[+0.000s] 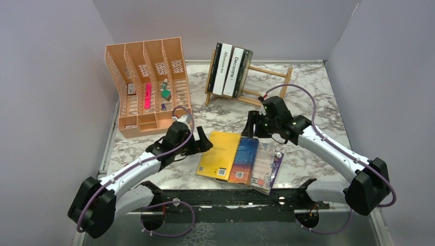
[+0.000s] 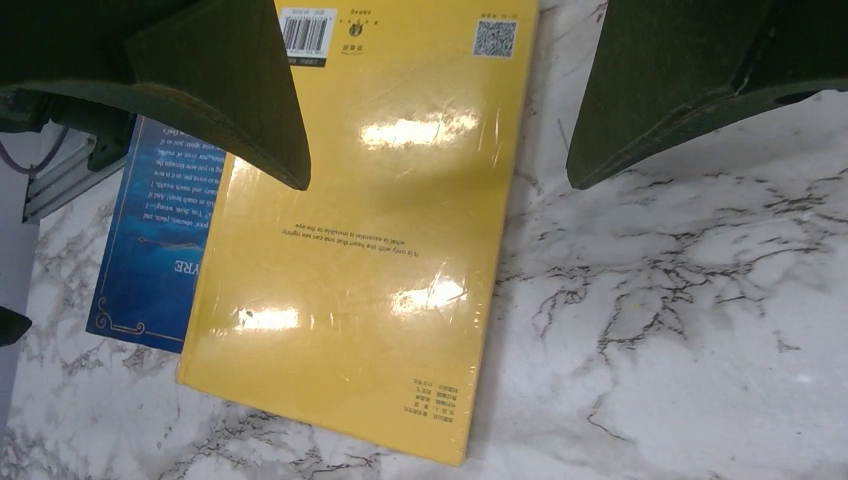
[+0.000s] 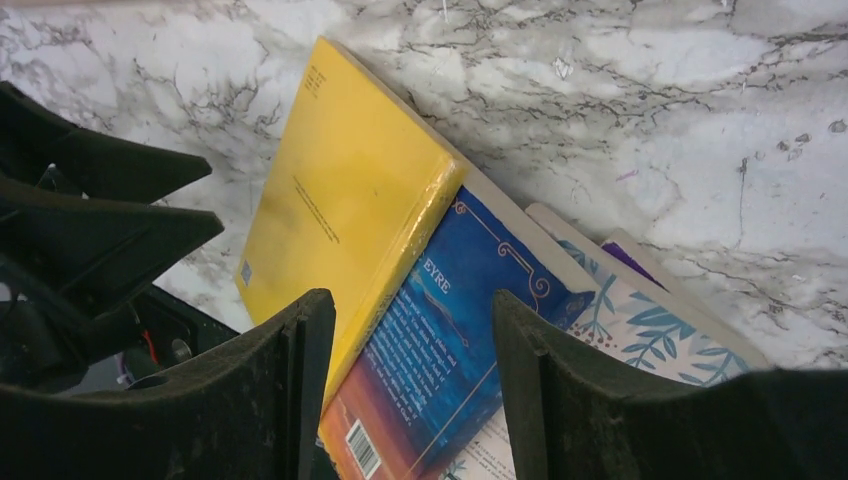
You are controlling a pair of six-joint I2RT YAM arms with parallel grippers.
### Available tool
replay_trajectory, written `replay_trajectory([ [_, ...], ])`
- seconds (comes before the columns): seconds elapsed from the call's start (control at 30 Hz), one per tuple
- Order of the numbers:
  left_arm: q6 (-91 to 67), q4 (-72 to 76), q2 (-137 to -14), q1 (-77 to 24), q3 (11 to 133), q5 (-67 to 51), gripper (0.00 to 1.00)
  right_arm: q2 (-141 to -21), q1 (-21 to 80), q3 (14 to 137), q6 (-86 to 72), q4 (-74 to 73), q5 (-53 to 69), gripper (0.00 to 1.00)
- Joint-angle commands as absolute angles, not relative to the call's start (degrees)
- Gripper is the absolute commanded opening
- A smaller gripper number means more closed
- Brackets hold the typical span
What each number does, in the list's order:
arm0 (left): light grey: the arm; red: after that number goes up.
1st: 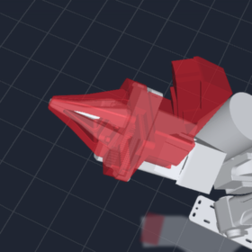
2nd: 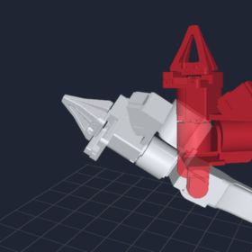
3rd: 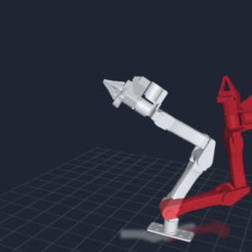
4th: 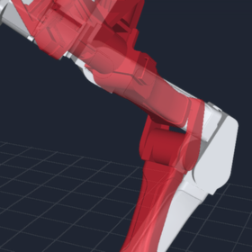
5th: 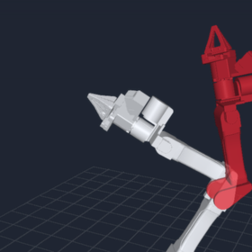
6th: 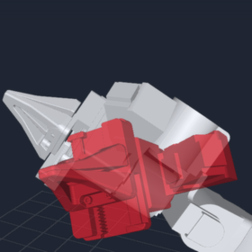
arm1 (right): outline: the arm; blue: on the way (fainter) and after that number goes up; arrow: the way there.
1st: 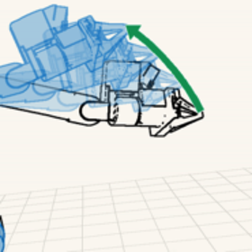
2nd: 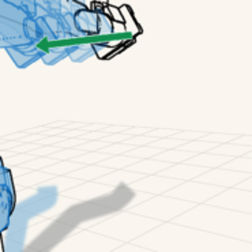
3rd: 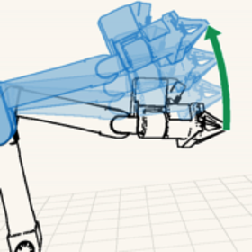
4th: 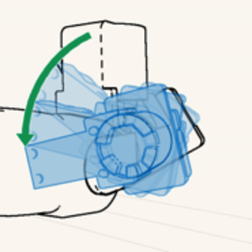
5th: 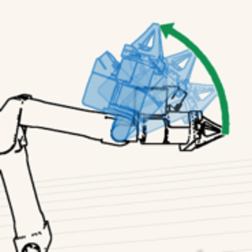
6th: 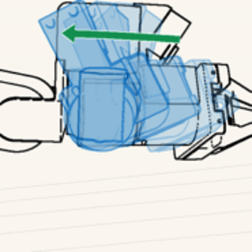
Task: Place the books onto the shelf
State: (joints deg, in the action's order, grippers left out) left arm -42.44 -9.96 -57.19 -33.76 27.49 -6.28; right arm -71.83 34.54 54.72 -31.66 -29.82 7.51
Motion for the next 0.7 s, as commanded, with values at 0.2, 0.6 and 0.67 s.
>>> replay_trajectory([
  [0.2, -47.7, 8.2, -64.9, -33.7, 21.2, -12.8, 0.99, -65.9, 34.6, 47.8, -32.4, -23.4, 14.2, 0.64],
  [0.6, -52.1, 16.3, -71.6, -34.3, 18.1, -18.5, 0.75, -69.1, 34.6, 45.7, -32.2, -21.0, 16.9, 0.64],
  [0.67, -52.4, 17.1, -71.5, -34.6, 18.2, -20.5, 0.67, -69.5, 34.7, 45.2, -32.8, -20.6, 17.1, 0.64],
])
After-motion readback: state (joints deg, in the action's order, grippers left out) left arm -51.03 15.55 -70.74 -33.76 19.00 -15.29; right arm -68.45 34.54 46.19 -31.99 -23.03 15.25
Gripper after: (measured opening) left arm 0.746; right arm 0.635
